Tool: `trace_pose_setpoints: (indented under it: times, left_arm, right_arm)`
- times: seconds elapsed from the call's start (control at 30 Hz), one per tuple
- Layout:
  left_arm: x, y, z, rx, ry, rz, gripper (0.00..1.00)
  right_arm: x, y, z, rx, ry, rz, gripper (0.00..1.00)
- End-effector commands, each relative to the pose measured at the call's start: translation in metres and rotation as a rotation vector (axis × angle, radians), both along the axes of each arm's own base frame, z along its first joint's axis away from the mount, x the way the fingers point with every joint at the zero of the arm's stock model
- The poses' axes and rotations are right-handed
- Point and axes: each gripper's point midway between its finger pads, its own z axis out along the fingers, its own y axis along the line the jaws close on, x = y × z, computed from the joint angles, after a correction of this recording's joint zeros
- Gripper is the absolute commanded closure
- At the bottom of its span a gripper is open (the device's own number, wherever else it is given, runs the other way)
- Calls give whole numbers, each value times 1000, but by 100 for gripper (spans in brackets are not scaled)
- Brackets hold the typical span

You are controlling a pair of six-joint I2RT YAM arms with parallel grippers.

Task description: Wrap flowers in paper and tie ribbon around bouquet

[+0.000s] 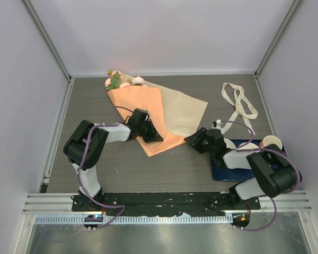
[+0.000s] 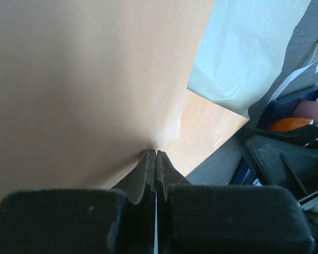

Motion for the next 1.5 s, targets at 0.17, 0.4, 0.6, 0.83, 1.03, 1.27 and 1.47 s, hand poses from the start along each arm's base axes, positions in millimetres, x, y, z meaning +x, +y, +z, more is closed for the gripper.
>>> trace_pose_setpoints:
  times: [0.17,0.4,0.6,0.83,1.03,1.27,1.47]
  left_arm:
    - [-16,16,-15,123,39,-23,100]
    - [-18,19,-20,138,48,-24,100]
    - [-18,10,-9,122,26,-64,97]
    - [-18,-1,6,85,0,-100,85]
    - [-23,-13,5,60,7,-134,79]
    - [-27,-11,-2,69,13,-134,79]
    - [-32,3,-34,177,86,-121,92]
  right_arm:
    - [-11,-10,-29,-42,143,-146,57]
    - [-5,-18,-44,-77,179,-216,57]
    - [-8,-26,-42,-81,150,-249,65]
    - [-12,-27,-34,-86,116,-237,85]
    - [-11,-24,-28,-95,98,-208,81]
    - [-7,-21,-26,-103,82,-188,79]
    - [0,-17,-18,-123,41,-153,92]
